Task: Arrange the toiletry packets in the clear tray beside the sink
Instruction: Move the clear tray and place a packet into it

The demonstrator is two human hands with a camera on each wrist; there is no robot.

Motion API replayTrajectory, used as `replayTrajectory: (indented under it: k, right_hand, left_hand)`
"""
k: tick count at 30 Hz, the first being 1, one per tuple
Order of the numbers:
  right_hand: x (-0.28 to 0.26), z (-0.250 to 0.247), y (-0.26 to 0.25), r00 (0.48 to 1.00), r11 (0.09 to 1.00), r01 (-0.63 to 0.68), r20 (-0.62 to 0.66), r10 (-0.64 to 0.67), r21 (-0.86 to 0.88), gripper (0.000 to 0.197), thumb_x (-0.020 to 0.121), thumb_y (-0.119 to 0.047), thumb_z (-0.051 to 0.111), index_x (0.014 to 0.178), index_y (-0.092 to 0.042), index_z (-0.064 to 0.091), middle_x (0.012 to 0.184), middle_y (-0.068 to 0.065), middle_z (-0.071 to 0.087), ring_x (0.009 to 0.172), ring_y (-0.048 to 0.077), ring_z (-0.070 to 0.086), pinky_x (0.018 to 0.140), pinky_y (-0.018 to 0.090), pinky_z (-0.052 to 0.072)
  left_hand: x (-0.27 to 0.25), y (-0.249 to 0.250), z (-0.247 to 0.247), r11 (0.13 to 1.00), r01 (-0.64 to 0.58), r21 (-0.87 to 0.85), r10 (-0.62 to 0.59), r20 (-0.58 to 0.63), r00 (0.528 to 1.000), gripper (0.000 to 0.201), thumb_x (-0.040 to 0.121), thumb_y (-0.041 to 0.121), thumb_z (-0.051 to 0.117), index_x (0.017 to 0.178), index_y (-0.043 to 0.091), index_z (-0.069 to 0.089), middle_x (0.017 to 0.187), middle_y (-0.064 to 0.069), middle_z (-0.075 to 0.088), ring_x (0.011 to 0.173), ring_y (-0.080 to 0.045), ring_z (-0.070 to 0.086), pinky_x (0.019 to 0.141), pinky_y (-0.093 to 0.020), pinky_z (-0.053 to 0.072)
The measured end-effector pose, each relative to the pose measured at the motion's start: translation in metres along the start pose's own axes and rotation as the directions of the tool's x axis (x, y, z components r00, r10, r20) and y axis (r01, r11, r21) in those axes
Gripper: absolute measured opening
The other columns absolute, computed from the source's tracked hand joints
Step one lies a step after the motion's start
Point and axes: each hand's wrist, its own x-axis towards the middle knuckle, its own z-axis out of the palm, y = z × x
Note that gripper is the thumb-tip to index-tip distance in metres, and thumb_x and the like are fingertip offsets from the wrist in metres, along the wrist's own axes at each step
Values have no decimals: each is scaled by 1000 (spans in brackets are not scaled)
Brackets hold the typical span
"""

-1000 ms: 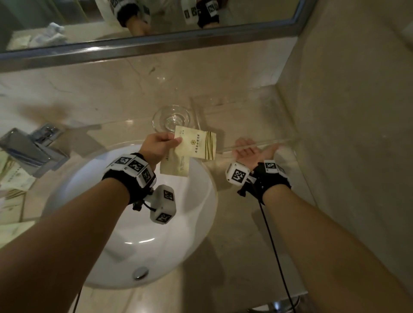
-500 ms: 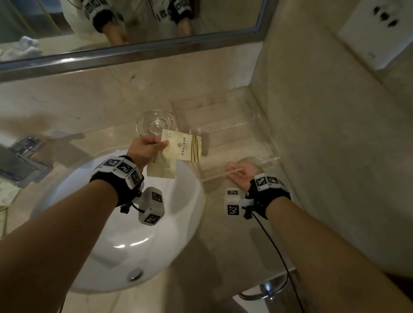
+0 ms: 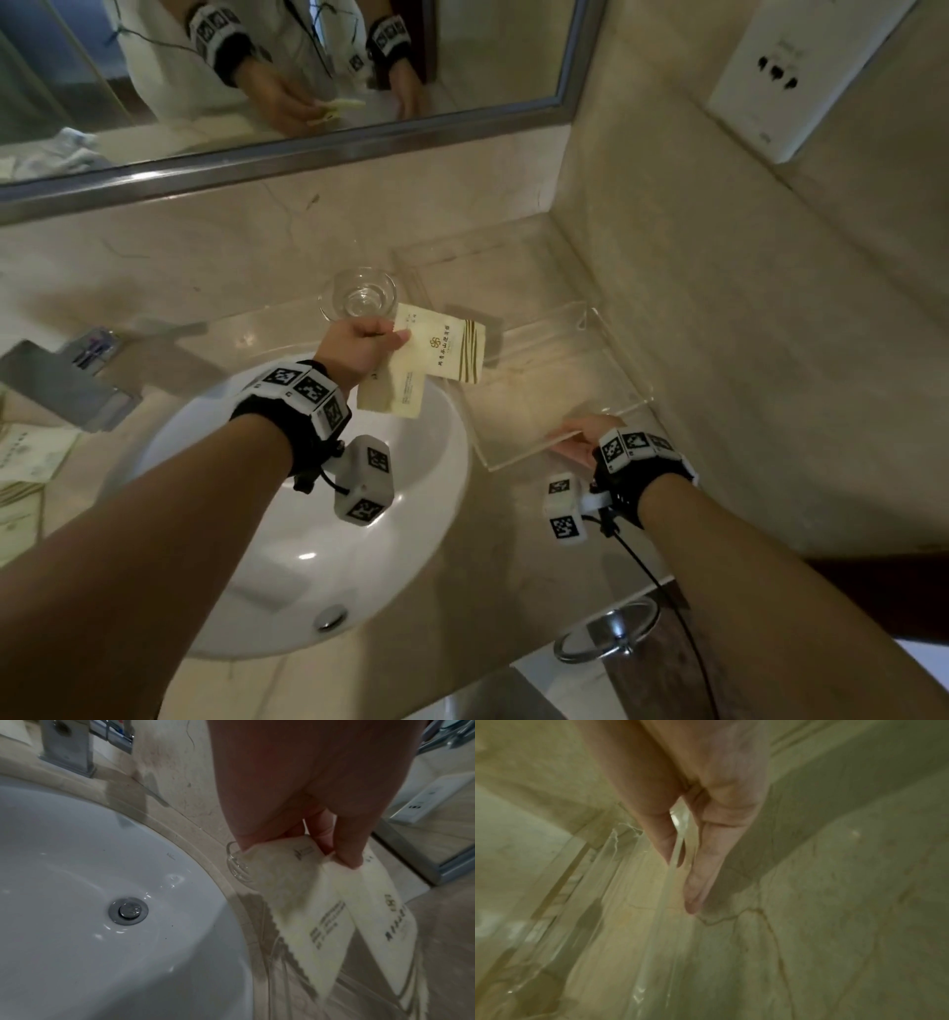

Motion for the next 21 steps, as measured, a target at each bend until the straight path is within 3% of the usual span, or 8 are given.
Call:
replayTrajectory:
  k: [2, 7, 11, 13, 17, 19, 21]
  right_hand:
    - [-2, -3, 0, 1000, 1000, 9, 5, -9, -19, 41, 92, -4, 50, 131, 5, 44, 98, 12, 56, 91, 24, 59, 61, 24, 58]
    - [-3, 2, -2, 1000, 1000, 10, 27, -9, -27, 45, 90, -1, 49, 134, 5, 41, 90, 10, 55, 86, 23, 60, 72, 27, 58]
    - [1, 10, -5, 999, 999, 9, 30, -11, 51, 47, 90, 0, 49, 136, 1, 39, 88, 8, 53, 77, 20, 59, 60, 24, 58]
    - [2, 13, -9, 999, 997, 11, 34, -14, 74, 46, 91, -2, 48, 136, 1, 39, 87, 8, 53, 77, 19, 59, 63, 24, 59]
    - [3, 19, -19, 1000, 990, -5, 17, 2, 142, 38, 94, 0, 48, 131, 6, 45, 88, 16, 57, 89, 28, 63, 72, 34, 58]
    - [-1, 24, -23, 999, 979, -33, 4, 32, 201, 33, 93, 0, 49, 126, 8, 49, 93, 21, 60, 96, 33, 64, 66, 33, 59]
    - [-3, 27, -24, 999, 987, -31, -9, 33, 157, 28, 92, -6, 56, 116, 8, 55, 85, 18, 61, 84, 28, 66, 57, 29, 60]
  left_hand:
    - [-3, 1, 1, 1000, -3, 14, 3, 7, 1000, 27, 84, 13, 63, 58, 16, 56, 42, 13, 59, 39, 2, 52, 42, -12, 43]
    - [-8, 4, 2, 1000, -6, 26, 5, 32, 999, 28, 85, 13, 62, 58, 17, 55, 41, 13, 57, 39, 2, 52, 45, -16, 43]
    - [-8, 4, 1, 999, -5, 39, 4, 21, 1000, 24, 85, 13, 62, 61, 15, 57, 39, 15, 57, 36, 3, 51, 42, -14, 42]
    - [-8, 4, -1, 1000, -2, 30, 2, 11, 1000, 23, 85, 12, 62, 63, 16, 58, 40, 15, 59, 37, 3, 53, 41, -12, 44]
    - [-7, 2, -2, 999, 9, 42, -10, 6, 1000, 22, 85, 13, 62, 64, 16, 60, 43, 12, 61, 40, 1, 55, 47, -17, 47]
    - [-7, 1, -2, 999, 15, 49, -15, -1, 1000, 20, 84, 14, 63, 65, 15, 61, 52, 8, 61, 45, -5, 56, 51, -21, 48]
    - [-7, 0, -1, 999, 21, 49, -21, 0, 1000, 19, 85, 13, 62, 66, 14, 60, 63, -1, 59, 53, -11, 55, 53, -22, 48]
